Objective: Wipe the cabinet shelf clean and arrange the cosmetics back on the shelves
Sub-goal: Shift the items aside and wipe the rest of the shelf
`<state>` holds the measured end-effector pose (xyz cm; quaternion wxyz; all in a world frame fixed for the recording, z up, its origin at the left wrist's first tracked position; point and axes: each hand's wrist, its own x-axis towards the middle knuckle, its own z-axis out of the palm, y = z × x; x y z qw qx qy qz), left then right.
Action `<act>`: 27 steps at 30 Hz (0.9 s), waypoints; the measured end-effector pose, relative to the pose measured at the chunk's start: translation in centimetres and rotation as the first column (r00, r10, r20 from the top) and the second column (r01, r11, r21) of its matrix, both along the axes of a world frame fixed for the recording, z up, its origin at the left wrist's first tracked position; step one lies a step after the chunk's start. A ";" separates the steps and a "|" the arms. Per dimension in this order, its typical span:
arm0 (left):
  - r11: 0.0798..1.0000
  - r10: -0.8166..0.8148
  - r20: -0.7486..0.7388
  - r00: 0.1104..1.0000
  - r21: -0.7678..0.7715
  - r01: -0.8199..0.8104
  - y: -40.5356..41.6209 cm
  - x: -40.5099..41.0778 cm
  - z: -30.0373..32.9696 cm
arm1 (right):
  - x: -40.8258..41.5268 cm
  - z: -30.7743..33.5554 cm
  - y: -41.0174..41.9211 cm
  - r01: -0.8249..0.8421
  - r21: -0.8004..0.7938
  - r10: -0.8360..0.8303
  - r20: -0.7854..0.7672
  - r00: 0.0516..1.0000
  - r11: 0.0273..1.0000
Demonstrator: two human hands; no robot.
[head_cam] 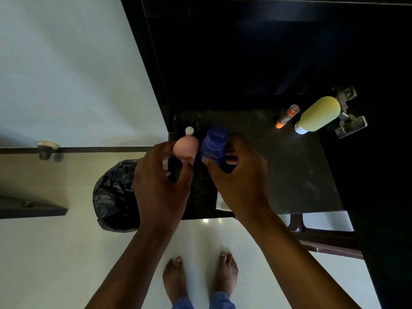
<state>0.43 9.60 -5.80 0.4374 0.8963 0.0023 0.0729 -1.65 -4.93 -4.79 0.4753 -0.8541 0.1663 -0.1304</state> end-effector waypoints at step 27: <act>0.900 -0.372 0.094 0.924 -0.208 0.383 -15.7 1.0 0.7 | -3.9 1.3 -12.5 0.545 -0.208 -0.541 0.078 0.837 0.812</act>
